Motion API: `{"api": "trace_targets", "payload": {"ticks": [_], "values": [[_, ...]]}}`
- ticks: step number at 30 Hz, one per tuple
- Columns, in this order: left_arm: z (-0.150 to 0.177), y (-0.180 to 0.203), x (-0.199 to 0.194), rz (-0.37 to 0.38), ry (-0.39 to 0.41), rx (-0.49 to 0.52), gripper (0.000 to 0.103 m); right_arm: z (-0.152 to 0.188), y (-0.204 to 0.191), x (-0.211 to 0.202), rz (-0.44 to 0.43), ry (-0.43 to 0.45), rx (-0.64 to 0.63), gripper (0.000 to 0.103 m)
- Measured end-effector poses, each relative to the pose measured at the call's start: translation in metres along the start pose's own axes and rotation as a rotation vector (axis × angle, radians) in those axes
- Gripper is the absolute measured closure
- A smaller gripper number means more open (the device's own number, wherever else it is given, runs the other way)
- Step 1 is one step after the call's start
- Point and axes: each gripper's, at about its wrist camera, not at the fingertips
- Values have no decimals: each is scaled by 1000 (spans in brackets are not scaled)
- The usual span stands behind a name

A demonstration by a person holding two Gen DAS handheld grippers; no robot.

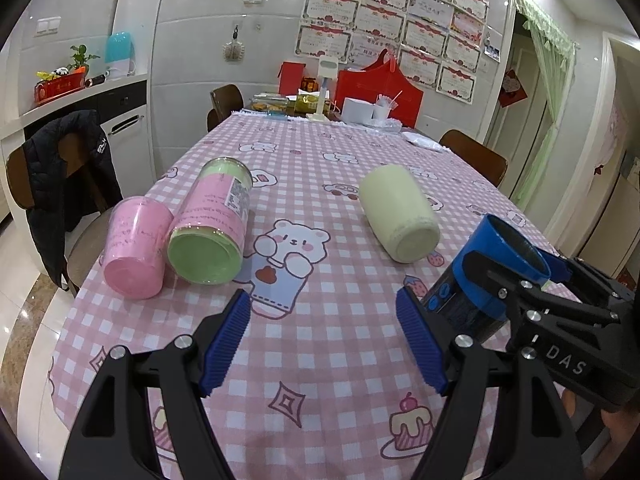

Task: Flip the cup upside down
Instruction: 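Rotate the can upright with the right gripper and set it on the table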

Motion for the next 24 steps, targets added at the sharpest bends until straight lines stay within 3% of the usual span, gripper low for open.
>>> {"api": "trace_targets", "payload": {"ticks": [9,15,17,24], "values": [[0,-4,-10,-19,11,-20,29,2,-3,-9,-32,24,15,34],[-2,-1,-27,-34,49,-24,29,5,1,-24,-57,56,41,23],[-3,0,-32,-30,59,-22,28,6,2,-31,-76,70,47,14],[-5,19,-51,-25,101,16,28,9,10,-60,-65,130,53,12]]}}
Point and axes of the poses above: each gripper's, at about its wrist camera, not at the fingertips, and x roughly the way its jaws point, y to its right, z to its underside, and after that the axes turned 3 degrees about x, right-handed
